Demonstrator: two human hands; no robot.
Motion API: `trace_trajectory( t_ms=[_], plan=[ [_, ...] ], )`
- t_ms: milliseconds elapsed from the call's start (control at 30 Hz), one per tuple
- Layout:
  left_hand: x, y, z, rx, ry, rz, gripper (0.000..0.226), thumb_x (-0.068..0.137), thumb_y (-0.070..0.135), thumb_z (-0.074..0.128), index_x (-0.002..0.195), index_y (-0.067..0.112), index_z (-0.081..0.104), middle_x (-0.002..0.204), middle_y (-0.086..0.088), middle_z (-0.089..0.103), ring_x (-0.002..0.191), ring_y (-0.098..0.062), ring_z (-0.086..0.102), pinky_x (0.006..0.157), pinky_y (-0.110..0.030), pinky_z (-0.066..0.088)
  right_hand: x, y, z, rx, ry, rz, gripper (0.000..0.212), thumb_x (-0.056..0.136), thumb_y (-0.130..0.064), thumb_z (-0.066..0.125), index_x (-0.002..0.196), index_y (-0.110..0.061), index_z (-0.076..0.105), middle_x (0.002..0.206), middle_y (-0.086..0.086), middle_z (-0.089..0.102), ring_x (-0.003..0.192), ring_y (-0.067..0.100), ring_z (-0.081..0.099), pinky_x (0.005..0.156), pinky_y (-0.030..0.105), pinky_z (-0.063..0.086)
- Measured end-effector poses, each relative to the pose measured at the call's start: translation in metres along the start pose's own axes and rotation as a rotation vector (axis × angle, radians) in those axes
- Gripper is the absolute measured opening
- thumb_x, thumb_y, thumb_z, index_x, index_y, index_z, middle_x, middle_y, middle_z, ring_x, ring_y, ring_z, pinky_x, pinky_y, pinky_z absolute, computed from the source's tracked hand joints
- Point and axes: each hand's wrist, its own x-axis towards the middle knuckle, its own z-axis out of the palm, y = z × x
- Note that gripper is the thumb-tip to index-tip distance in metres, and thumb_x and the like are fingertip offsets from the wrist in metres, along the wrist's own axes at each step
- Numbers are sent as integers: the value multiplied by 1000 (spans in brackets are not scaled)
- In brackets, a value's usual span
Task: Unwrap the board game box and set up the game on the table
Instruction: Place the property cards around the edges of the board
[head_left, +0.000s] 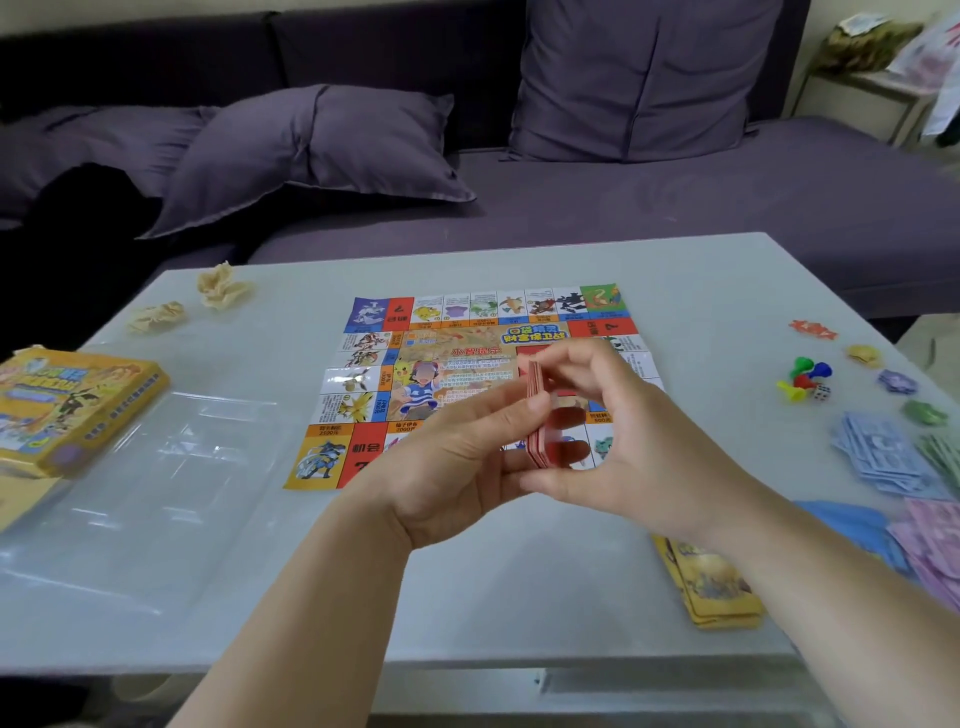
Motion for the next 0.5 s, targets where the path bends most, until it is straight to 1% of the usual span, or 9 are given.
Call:
trace_trajectory(
  t_ms=[33,100,133,200,267,333,400,433,500],
  plan=[
    [-1,1,0,4,3,2,50,84,28,58,132,14,53,132,-14,56,109,-29,61,94,-37,49,1,0,0,-4,-3,3,68,62,-20,87,113,-33,42,124,-25,53,109,-13,52,85,0,36],
    [-4,3,-1,-9,10,1,50,81,28,61,130,18,55,126,-13,61,96,-25,66,88,-34,54,2,1,0,29,-15,8,63,62,-19,87,106,-30,43,123,-23,53,114,-9,51,91,5,37],
    [-5,3,-1,-20,13,-1,50,80,26,61,130,20,55,124,-12,62,93,-25,67,88,-35,54,2,1,-1,47,-19,1,60,63,-17,87,103,-29,43,122,-20,55,115,-6,51,93,8,38],
    [-7,3,-2,-28,16,-8,50,81,25,62,130,22,55,124,-10,62,98,-27,66,94,-40,50,3,1,-1,49,-27,-26,52,65,-12,85,98,-25,47,115,-16,59,113,0,55,92,10,40],
    [-7,2,-2,-25,18,-17,48,84,26,63,131,22,54,126,-10,61,106,-28,63,96,-42,48,3,0,-1,36,-39,-38,44,66,-10,84,94,-21,53,111,-15,61,108,-1,57,88,7,40],
    [-8,1,1,-21,33,-24,48,84,30,59,130,21,54,126,-13,61,108,-26,63,92,-38,52,3,-2,-2,28,-42,-38,40,65,-8,84,90,-22,56,113,-16,61,106,-5,57,84,3,39],
    [-9,-1,4,-34,47,-35,50,80,33,57,128,18,56,122,-15,63,108,-22,64,83,-33,56,3,-3,-5,42,-61,-27,40,66,-5,83,90,-23,56,113,-17,60,106,-8,56,80,0,38],
    [-8,-2,5,-47,53,-43,51,79,34,57,127,16,57,118,-15,64,107,-21,64,80,-31,57,3,-4,-7,53,-84,-14,40,66,-6,83,90,-23,56,110,-17,61,107,-8,56,80,1,39],
    [-7,-3,8,-75,54,-63,51,80,33,58,126,12,57,115,-15,61,107,-21,65,78,-32,57,2,-4,-9,54,-136,3,41,66,-11,84,91,-26,56,98,-12,65,109,-1,57,88,9,42]
  ],
)
